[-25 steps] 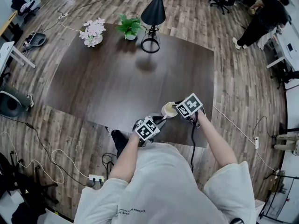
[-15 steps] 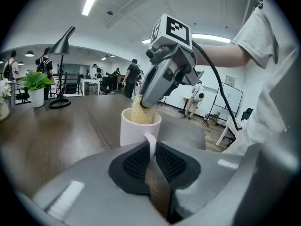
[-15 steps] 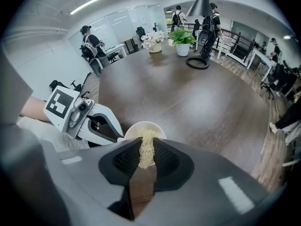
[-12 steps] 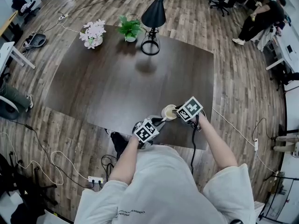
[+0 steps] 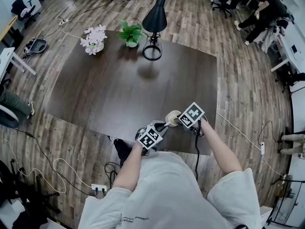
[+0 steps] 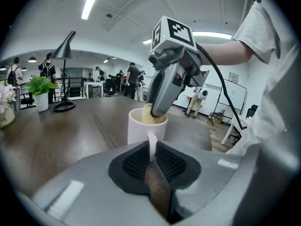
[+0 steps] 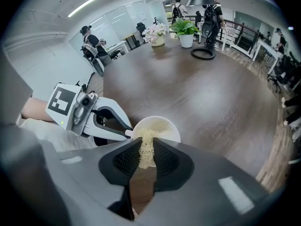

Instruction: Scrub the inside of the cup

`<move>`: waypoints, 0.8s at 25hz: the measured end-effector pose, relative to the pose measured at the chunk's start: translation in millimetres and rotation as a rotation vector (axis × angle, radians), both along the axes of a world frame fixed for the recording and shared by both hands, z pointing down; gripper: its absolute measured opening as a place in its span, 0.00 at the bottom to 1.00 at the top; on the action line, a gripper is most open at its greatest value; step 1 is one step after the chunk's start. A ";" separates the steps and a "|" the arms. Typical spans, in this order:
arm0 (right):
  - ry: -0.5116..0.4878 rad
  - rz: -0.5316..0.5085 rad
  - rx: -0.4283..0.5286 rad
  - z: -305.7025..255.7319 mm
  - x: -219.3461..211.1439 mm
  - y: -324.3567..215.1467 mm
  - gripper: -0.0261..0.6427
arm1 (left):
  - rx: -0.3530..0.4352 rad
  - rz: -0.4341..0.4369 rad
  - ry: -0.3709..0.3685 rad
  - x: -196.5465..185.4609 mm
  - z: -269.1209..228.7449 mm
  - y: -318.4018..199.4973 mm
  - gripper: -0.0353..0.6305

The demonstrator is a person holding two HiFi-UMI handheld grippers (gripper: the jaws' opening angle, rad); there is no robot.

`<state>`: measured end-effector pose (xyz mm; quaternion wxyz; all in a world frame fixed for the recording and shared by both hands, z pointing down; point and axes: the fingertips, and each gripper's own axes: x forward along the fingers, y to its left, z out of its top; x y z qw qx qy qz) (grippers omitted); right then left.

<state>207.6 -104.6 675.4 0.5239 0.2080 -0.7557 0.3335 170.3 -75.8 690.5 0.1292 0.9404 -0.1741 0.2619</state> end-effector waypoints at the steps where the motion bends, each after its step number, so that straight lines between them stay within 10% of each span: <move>1: -0.001 -0.003 -0.004 0.9 -1.0 0.5 0.18 | 0.003 -0.003 -0.002 0.0 -0.3 -0.6 0.12; 20: -0.002 -0.009 -0.020 9.9 -13.9 -5.5 0.18 | 0.015 0.009 -0.006 3.8 0.9 -0.2 0.12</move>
